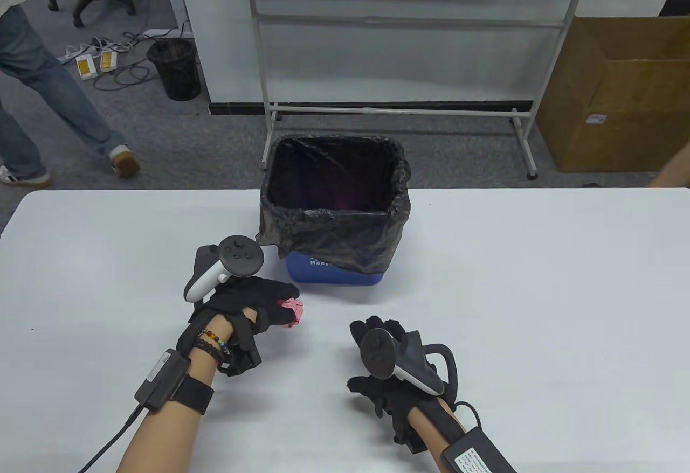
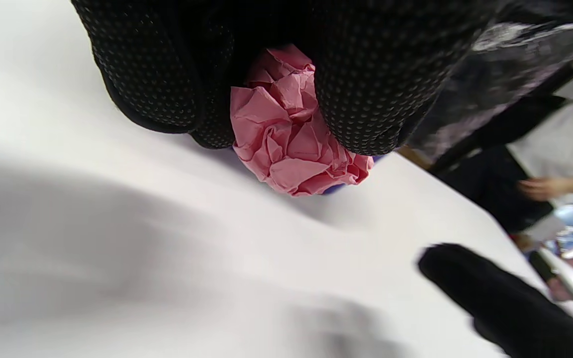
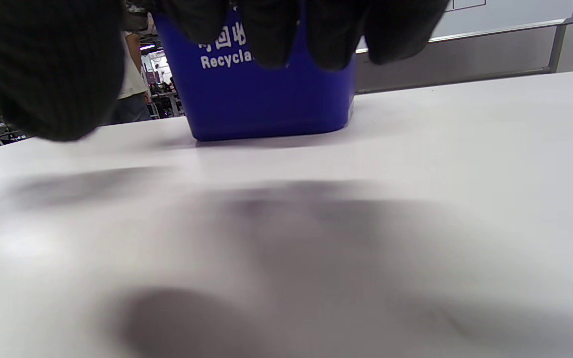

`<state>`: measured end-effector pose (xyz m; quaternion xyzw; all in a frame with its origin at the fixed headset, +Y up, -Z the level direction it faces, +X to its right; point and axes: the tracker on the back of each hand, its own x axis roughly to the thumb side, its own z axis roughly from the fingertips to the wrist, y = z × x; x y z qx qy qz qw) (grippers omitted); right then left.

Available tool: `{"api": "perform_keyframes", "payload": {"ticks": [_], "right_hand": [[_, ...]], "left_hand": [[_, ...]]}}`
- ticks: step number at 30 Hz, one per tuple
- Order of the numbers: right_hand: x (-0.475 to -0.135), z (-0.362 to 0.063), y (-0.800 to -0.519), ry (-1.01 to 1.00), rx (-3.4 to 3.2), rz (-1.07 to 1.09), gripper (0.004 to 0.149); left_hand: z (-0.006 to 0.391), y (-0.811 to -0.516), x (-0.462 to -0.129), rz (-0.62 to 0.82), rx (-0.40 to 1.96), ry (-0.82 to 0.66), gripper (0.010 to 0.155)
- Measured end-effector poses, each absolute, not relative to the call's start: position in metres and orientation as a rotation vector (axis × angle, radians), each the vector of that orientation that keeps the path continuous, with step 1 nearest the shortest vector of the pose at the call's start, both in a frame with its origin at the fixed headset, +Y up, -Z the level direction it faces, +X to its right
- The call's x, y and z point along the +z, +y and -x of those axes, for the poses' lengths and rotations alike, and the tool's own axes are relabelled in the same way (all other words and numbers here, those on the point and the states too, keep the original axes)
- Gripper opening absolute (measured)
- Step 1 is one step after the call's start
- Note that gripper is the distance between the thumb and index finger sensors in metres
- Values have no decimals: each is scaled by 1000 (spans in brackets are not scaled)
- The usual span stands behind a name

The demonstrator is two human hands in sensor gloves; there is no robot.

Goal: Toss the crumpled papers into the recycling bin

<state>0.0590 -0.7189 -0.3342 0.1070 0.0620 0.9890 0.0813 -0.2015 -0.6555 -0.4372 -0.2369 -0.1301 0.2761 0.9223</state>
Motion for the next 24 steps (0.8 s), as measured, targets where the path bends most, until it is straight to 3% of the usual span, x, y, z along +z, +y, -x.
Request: {"api": "perform_keyframes", "payload": {"ticks": [15, 24], "right_hand": [[-335, -60, -717, 172, 2946, -320, 96], [-336, -61, -717, 165, 2946, -316, 95]], "left_hand": [[154, -588, -445, 528, 808, -572, 63], [142, -533, -473, 226, 956, -601, 63]]}}
